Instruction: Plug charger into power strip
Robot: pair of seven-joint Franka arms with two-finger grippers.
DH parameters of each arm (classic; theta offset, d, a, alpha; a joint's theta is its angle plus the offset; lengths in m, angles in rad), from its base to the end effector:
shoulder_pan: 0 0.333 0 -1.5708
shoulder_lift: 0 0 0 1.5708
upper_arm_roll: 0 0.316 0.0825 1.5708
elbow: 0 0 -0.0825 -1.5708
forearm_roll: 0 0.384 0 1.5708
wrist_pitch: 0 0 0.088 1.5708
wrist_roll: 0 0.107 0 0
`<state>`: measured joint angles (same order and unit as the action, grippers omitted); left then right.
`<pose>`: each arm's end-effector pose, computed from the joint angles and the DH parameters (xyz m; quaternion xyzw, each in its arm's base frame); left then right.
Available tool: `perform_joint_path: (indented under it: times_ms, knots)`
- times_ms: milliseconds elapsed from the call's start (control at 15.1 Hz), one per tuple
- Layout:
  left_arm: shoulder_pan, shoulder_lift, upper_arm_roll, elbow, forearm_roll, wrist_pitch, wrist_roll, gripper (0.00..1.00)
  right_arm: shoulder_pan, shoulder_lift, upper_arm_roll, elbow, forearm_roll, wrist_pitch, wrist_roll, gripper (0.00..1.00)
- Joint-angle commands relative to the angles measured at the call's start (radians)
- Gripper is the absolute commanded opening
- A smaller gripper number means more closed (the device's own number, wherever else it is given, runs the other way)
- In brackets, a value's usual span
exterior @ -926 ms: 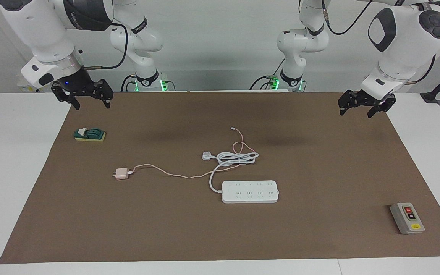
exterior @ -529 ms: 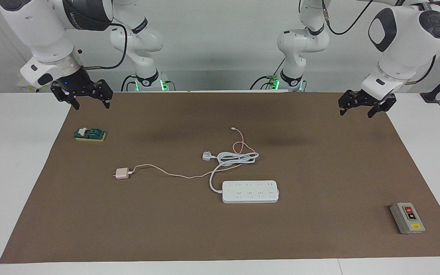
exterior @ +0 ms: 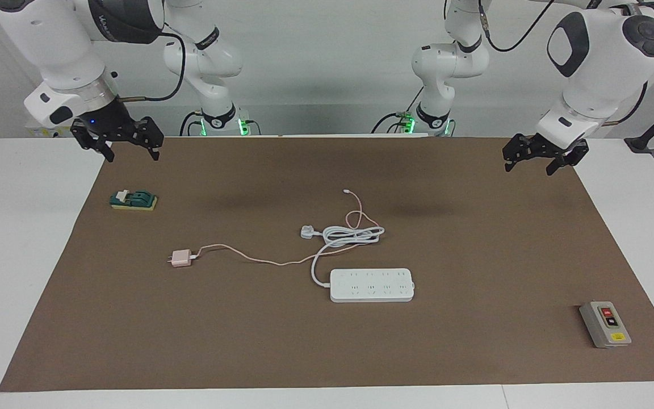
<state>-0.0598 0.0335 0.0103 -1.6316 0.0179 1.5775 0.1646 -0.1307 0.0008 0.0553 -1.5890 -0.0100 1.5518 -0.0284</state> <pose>0.5608 -0.0260 0.5778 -0.9932 0.1072 0.0442 0.0066 0.5505 -0.0427 0.6139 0.9995 -0.0235 -0.0192 0.0040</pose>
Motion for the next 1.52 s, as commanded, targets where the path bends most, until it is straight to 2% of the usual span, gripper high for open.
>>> perform_joint_path:
  times_ms: [0, 265, 662, 926, 1257, 1456]
  knots:
    - [0.002, -0.018, 0.002, -0.013, 0.008, -0.001, 0.006, 1.00, -0.044, 0.011, 0.009, -0.035, 0.025, 0.019, 0.118, 1.00]
    - [0.002, -0.018, 0.002, -0.013, 0.008, -0.001, 0.004, 1.00, -0.050, 0.119, 0.009, -0.032, 0.060, 0.042, 0.416, 0.99]
    - [0.000, -0.018, 0.002, -0.013, 0.008, -0.001, 0.004, 1.00, -0.115, 0.264, 0.009, -0.052, 0.295, 0.158, 0.746, 0.96]
    - [0.002, -0.018, 0.002, -0.013, 0.008, -0.001, 0.006, 1.00, -0.145, 0.393, 0.008, -0.052, 0.433, 0.228, 0.800, 0.95]
    - [0.002, -0.018, 0.002, -0.013, 0.008, -0.001, 0.004, 1.00, -0.165, 0.499, -0.002, -0.055, 0.513, 0.240, 0.855, 0.95]
    - [0.002, -0.018, 0.002, -0.013, 0.008, -0.001, 0.004, 1.00, -0.164, 0.533, -0.002, -0.054, 0.532, 0.241, 0.863, 0.95]
